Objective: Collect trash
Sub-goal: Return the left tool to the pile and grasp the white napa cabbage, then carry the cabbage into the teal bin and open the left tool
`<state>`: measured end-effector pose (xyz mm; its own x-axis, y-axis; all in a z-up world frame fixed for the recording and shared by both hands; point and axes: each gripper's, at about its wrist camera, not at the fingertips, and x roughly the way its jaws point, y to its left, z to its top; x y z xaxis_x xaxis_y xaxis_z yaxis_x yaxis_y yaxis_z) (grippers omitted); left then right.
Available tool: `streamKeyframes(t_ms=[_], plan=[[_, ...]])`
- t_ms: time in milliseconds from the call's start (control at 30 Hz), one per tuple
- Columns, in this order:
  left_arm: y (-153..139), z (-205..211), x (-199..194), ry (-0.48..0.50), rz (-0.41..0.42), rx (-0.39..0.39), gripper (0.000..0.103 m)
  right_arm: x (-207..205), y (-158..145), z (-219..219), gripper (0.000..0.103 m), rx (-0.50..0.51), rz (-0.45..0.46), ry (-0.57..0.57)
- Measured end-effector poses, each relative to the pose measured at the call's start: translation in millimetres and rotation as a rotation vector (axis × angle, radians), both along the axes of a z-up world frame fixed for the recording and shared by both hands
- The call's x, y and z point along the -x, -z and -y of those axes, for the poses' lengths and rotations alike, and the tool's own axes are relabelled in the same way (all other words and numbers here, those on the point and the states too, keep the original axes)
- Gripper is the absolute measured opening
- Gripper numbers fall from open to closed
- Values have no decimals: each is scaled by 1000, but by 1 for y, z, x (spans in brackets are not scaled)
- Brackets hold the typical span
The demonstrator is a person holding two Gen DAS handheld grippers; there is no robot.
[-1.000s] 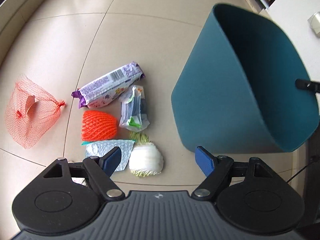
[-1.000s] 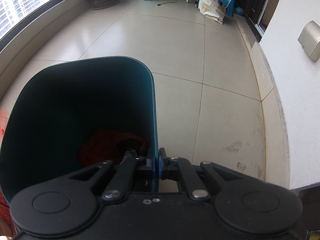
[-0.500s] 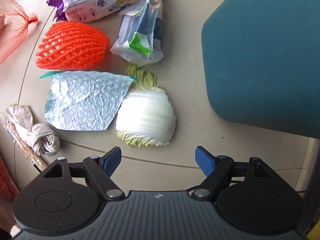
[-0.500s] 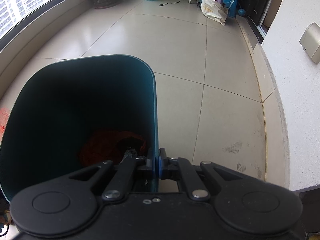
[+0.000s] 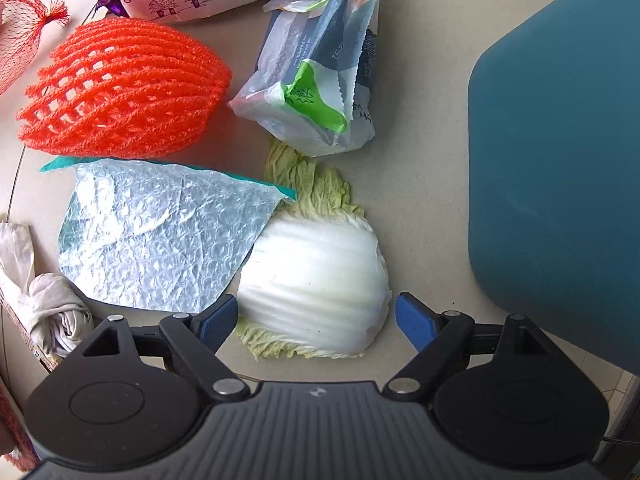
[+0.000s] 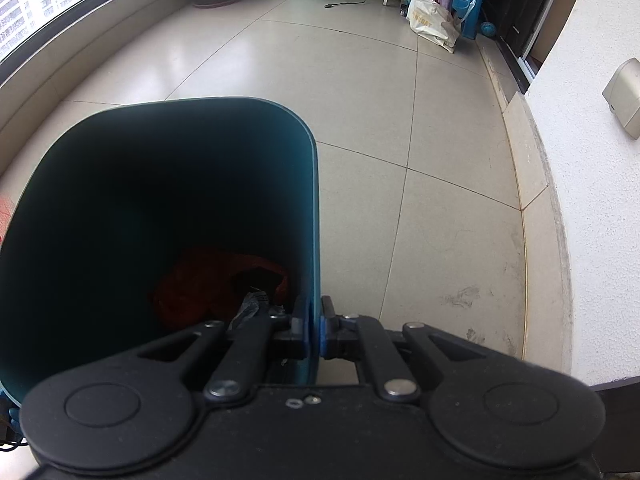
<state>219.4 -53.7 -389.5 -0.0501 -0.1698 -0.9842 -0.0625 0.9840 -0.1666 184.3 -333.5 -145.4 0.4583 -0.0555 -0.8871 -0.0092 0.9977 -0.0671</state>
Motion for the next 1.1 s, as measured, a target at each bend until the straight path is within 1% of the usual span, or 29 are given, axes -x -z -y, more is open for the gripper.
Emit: streamKeyframes(t_ms=[33, 133, 200, 300, 367, 467, 500, 533, 633, 733, 867, 1000, 1100], plan=[[2, 3, 0, 1, 1, -9, 95, 0, 0, 1, 5, -1, 0, 1], [3, 21, -4, 24, 18, -50, 100, 1, -1, 0, 5, -1, 1, 1], [5, 32, -6, 38, 16, -93, 101, 2, -1, 0, 6, 0, 2, 1], [9, 43, -8, 45, 8, -124, 101, 2, -1, 0, 6, 1, 2, 0], [10, 47, -9, 35, 12, -117, 101, 3, -1, 0, 6, 1, 3, 0], [3, 44, -6, 15, 15, -93, 99, 3, -1, 0, 6, 4, 4, -1], [0, 40, -5, 7, 20, -92, 95, 3, -1, 0, 6, 4, 5, -1], [-2, 40, -5, 4, 24, -95, 87, 3, -1, -1, 6, 5, 6, -1], [-7, 41, -4, 0, 29, -83, 81, 3, -1, -1, 6, 6, 7, 0], [-9, 40, -3, -14, 28, -85, 79, 3, 0, -3, 6, 12, 8, 4], [-19, 32, 4, -12, 54, -49, 78, 4, 0, -5, 6, 22, 12, -3], [-40, 20, 10, -33, 51, 0, 78, 4, 0, -6, 6, 23, 12, -2], [-73, 18, 15, -9, 96, 5, 78, 5, 0, -7, 6, 30, 14, -5]])
